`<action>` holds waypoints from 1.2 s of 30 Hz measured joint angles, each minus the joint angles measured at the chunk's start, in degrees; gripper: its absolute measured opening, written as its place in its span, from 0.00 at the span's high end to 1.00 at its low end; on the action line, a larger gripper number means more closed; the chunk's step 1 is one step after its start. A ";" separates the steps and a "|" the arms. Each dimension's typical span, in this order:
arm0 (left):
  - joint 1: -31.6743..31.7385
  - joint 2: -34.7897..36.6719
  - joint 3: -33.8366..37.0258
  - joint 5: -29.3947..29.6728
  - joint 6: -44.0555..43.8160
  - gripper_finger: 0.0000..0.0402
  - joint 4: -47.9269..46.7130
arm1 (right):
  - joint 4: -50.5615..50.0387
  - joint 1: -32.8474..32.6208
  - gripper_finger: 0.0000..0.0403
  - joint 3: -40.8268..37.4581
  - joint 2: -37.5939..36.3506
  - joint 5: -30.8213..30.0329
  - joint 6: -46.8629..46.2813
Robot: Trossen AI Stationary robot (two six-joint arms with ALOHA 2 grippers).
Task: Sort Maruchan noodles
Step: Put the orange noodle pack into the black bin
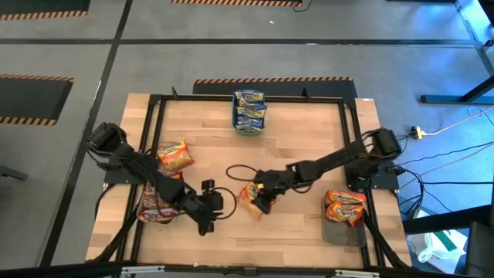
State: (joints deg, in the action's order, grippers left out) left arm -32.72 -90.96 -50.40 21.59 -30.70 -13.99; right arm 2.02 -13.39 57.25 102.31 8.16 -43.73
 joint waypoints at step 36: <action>2.61 0.07 -0.13 1.48 -0.63 0.56 3.73 | -60.59 -40.46 0.72 0.20 -37.50 -7.49 -38.52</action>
State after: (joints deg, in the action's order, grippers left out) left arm -30.11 -90.89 -50.52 23.07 -31.33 -10.26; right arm -58.57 -53.85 57.45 64.82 0.68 -82.25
